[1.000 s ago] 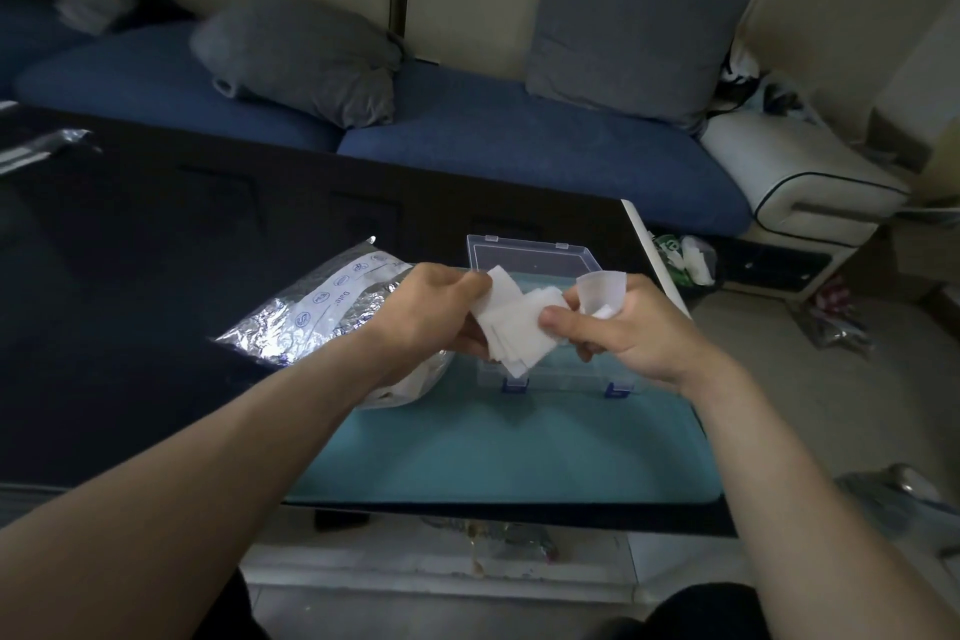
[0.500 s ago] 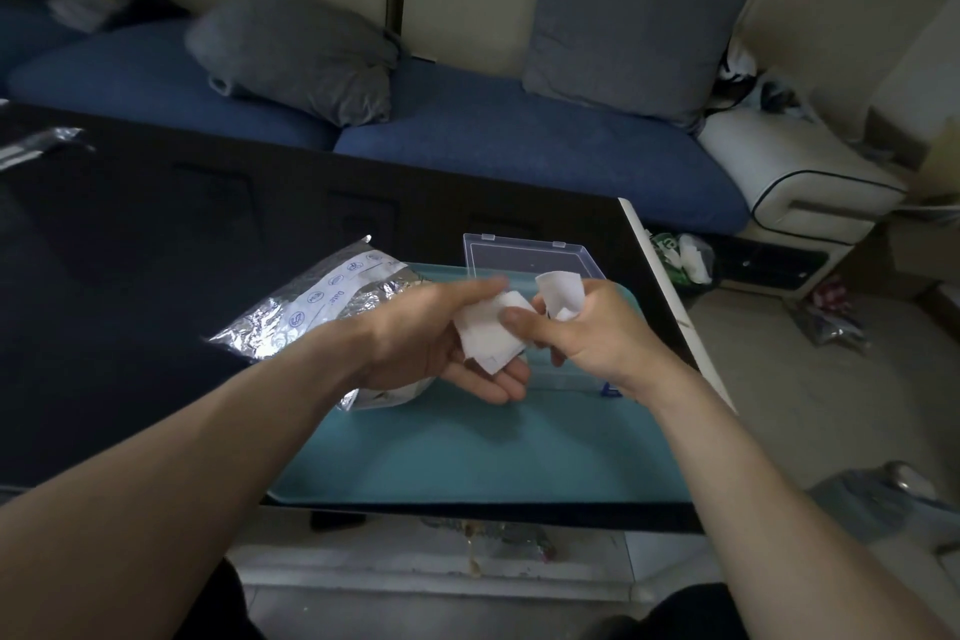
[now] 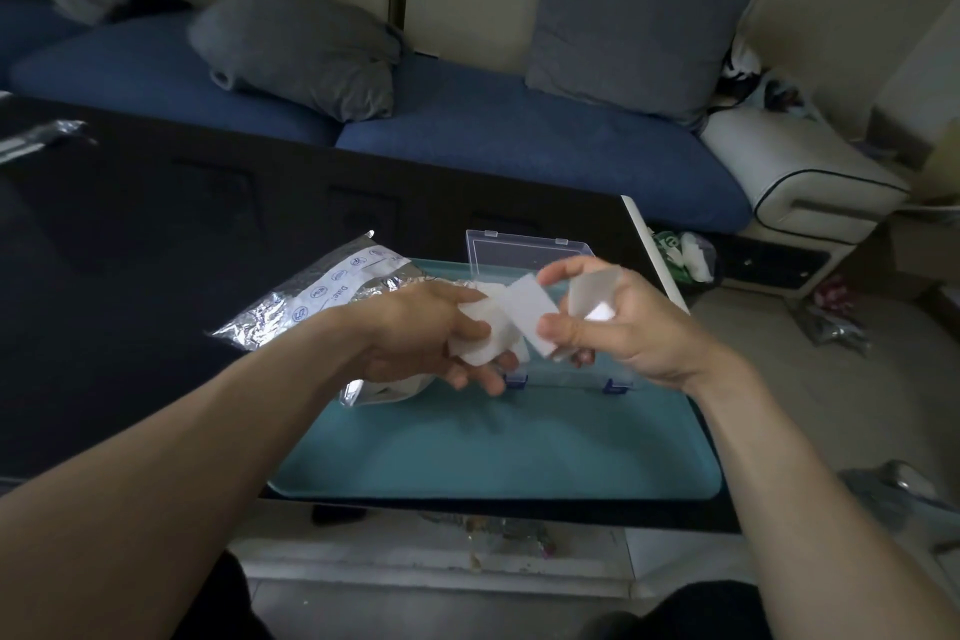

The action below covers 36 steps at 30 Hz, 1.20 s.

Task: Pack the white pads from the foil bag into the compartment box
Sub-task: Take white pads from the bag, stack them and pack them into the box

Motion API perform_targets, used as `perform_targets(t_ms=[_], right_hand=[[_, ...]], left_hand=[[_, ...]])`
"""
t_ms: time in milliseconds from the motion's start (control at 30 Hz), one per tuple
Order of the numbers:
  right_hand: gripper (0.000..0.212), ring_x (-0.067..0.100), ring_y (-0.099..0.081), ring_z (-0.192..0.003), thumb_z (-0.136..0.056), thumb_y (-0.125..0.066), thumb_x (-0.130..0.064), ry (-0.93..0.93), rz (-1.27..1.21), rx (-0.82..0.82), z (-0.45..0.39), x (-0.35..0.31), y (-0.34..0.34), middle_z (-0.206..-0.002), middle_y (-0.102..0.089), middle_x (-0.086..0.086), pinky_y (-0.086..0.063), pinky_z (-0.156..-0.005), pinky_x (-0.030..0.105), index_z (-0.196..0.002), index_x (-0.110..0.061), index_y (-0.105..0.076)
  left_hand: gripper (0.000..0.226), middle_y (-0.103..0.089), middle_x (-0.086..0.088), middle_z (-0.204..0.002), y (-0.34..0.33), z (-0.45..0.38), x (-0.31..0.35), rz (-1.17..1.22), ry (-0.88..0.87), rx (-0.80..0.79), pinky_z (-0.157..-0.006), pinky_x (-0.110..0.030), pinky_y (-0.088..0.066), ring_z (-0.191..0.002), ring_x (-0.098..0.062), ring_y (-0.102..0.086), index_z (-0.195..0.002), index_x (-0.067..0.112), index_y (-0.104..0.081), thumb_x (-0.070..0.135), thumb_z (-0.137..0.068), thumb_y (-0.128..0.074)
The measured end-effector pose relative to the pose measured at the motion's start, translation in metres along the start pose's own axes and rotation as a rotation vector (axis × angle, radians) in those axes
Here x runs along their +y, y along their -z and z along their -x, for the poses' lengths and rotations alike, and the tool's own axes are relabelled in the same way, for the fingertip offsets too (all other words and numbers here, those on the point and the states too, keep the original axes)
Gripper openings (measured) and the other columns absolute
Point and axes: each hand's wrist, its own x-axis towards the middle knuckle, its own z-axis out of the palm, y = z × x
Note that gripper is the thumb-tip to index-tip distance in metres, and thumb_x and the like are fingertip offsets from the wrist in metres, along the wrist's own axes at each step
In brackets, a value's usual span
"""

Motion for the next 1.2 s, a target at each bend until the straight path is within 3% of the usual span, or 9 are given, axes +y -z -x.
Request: perform_targets(t_ms=[167,267,400,567,700,800,900,1000,1200], right_hand=[[0.020,0.012,-0.056,-0.057,-0.070,-0.090,-0.013,0.010,0.228,-0.041,-0.002,0.000,-0.008,-0.063,-0.065,-0.003,-0.045,-0.052,0.026,-0.070,-0.012,-0.070],[0.025,0.009,-0.053,-0.056,-0.064,-0.095,-0.021,0.010,0.276,0.038,-0.007,0.002,-0.013,-0.062,-0.064,-0.005,-0.042,-0.056,0.027,-0.065,-0.013,-0.071],[0.033,0.011,-0.054,-0.060,-0.062,-0.095,-0.031,-0.007,0.282,0.095,-0.008,0.003,-0.016,-0.063,-0.063,-0.006,-0.043,-0.056,0.030,-0.067,-0.011,-0.069],[0.020,-0.003,-0.052,-0.047,-0.069,-0.091,-0.008,-0.009,0.290,0.004,-0.001,-0.005,-0.016,-0.053,-0.059,-0.015,-0.036,-0.047,0.009,-0.071,-0.004,-0.071],[0.024,-0.004,-0.060,-0.054,-0.061,-0.094,-0.006,-0.030,0.250,0.033,-0.004,-0.002,-0.017,-0.059,-0.067,-0.013,-0.043,-0.052,0.012,-0.071,-0.010,-0.073],[0.028,0.010,-0.073,-0.080,-0.064,-0.095,-0.020,-0.030,0.298,0.096,-0.009,0.007,-0.011,-0.082,-0.077,-0.007,-0.056,-0.071,0.030,-0.086,-0.013,-0.078],[0.016,0.014,-0.074,-0.083,-0.085,-0.078,-0.018,-0.049,0.203,0.153,-0.010,0.015,-0.005,-0.092,-0.078,0.003,-0.059,-0.081,0.031,-0.097,-0.008,-0.075],[0.022,0.023,-0.076,-0.078,-0.098,-0.062,-0.012,-0.093,-0.150,0.309,-0.009,0.014,-0.003,-0.097,-0.075,0.020,-0.063,-0.072,0.032,-0.107,0.007,-0.065],[0.017,0.010,-0.064,-0.056,-0.093,-0.067,-0.023,-0.137,-0.292,0.308,-0.008,0.004,-0.006,-0.073,-0.073,0.002,-0.057,-0.052,0.024,-0.096,-0.007,-0.071]], left_hand=[[0.044,-0.063,-0.032,-0.114,-0.002,0.002,0.001,-0.001,0.101,-0.268,-0.045,-0.024,-0.045,-0.078,-0.035,-0.068,-0.132,-0.004,-0.050,0.020,-0.105,-0.024],[0.051,-0.062,-0.032,-0.111,-0.003,0.002,0.000,0.014,0.089,-0.332,-0.044,-0.023,-0.044,-0.072,-0.032,-0.067,-0.129,0.003,-0.050,0.042,-0.105,-0.029],[0.054,-0.064,-0.031,-0.107,-0.006,0.001,-0.002,0.014,0.035,-0.319,-0.044,-0.022,-0.042,-0.066,-0.028,-0.065,-0.128,0.007,-0.050,0.050,-0.099,-0.034],[0.058,-0.063,-0.033,-0.108,-0.006,0.002,0.000,0.034,0.078,-0.322,-0.041,-0.023,-0.041,-0.067,-0.032,-0.065,-0.125,0.006,-0.053,0.054,-0.101,-0.030],[0.041,-0.065,-0.026,-0.106,-0.010,0.004,-0.002,-0.107,0.038,-0.341,-0.048,-0.021,-0.040,-0.070,-0.025,-0.063,-0.110,0.007,-0.060,0.044,-0.101,-0.043],[0.038,-0.066,-0.025,-0.103,-0.012,0.002,-0.006,-0.109,0.000,-0.250,-0.049,-0.021,-0.040,-0.066,-0.020,-0.061,-0.110,0.000,-0.059,0.030,-0.105,-0.037],[0.034,-0.068,-0.023,-0.094,-0.014,-0.001,-0.006,-0.096,-0.040,-0.034,-0.043,-0.018,-0.036,-0.056,-0.016,-0.059,-0.099,-0.004,-0.060,0.014,-0.108,-0.033],[0.037,-0.072,-0.017,-0.077,-0.013,-0.005,-0.007,-0.198,-0.080,0.195,-0.040,-0.019,-0.035,-0.044,-0.016,-0.053,-0.088,-0.007,-0.061,0.009,-0.107,-0.033],[0.032,-0.069,-0.026,-0.090,-0.020,-0.013,-0.010,0.073,-0.159,0.429,-0.042,-0.026,-0.051,-0.059,-0.025,-0.071,-0.109,-0.011,-0.056,0.011,-0.108,-0.033]])
